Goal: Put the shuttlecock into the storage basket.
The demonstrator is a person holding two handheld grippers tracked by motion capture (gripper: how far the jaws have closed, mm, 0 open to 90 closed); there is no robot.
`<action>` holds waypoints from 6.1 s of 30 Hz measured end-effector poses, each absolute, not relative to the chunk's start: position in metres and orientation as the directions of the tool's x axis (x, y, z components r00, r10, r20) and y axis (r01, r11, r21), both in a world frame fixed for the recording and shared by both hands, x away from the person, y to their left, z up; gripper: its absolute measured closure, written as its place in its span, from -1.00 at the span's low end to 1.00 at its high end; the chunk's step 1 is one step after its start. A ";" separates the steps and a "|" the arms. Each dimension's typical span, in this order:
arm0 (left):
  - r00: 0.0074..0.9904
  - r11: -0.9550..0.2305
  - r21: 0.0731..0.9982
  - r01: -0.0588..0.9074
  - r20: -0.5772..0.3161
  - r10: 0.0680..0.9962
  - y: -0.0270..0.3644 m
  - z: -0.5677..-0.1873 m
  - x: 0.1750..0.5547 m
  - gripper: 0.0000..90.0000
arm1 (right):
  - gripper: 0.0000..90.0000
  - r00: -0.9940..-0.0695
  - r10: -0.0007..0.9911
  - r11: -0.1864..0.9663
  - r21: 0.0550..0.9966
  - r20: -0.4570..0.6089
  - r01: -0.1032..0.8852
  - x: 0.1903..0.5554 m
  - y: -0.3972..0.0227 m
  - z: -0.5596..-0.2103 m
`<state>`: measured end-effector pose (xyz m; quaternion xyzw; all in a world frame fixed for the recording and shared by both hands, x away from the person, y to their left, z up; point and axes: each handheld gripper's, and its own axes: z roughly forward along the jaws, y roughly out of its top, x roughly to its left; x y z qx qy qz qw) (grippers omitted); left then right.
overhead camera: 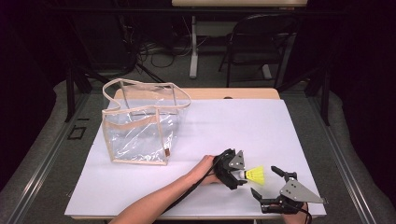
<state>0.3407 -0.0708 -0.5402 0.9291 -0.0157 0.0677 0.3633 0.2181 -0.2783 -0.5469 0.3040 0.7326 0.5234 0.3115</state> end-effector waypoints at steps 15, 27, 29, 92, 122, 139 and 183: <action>0.993 -0.750 0.653 -0.105 0.113 -0.040 -0.078 -0.548 0.343 0.20 | -0.99 -0.623 0.770 0.272 0.954 -0.138 0.124 0.219 -0.278 -0.547; 0.991 -0.746 0.653 -0.133 0.113 -0.077 -0.079 -0.552 0.346 0.42 | -0.99 -0.624 0.769 0.273 0.954 -0.138 0.125 0.218 -0.278 -0.547; 0.991 -0.741 0.658 -0.134 0.110 -0.082 -0.079 -0.552 0.346 0.43 | -0.99 -0.623 0.770 0.272 0.954 -0.137 0.127 0.219 -0.279 -0.548; 0.986 -0.639 0.769 -0.031 0.130 0.109 0.005 -0.517 0.344 0.44 | -0.99 -0.619 0.772 0.278 0.953 -0.145 0.123 0.219 -0.277 -0.548; 0.969 -0.633 0.774 0.028 0.135 0.208 0.044 -0.514 0.347 0.44 | -0.99 -0.622 0.770 0.281 0.951 -0.142 0.132 0.219 -0.276 -0.549; 0.948 -0.613 0.786 0.083 0.127 0.291 0.065 -0.511 0.355 0.45 | -0.99 -0.621 0.771 0.285 0.949 -0.143 0.136 0.220 -0.276 -0.549; 0.895 -0.587 0.796 0.149 0.145 0.423 0.094 -0.479 0.380 0.44 | -0.99 -0.621 0.770 0.290 0.947 -0.146 0.137 0.219 -0.276 -0.549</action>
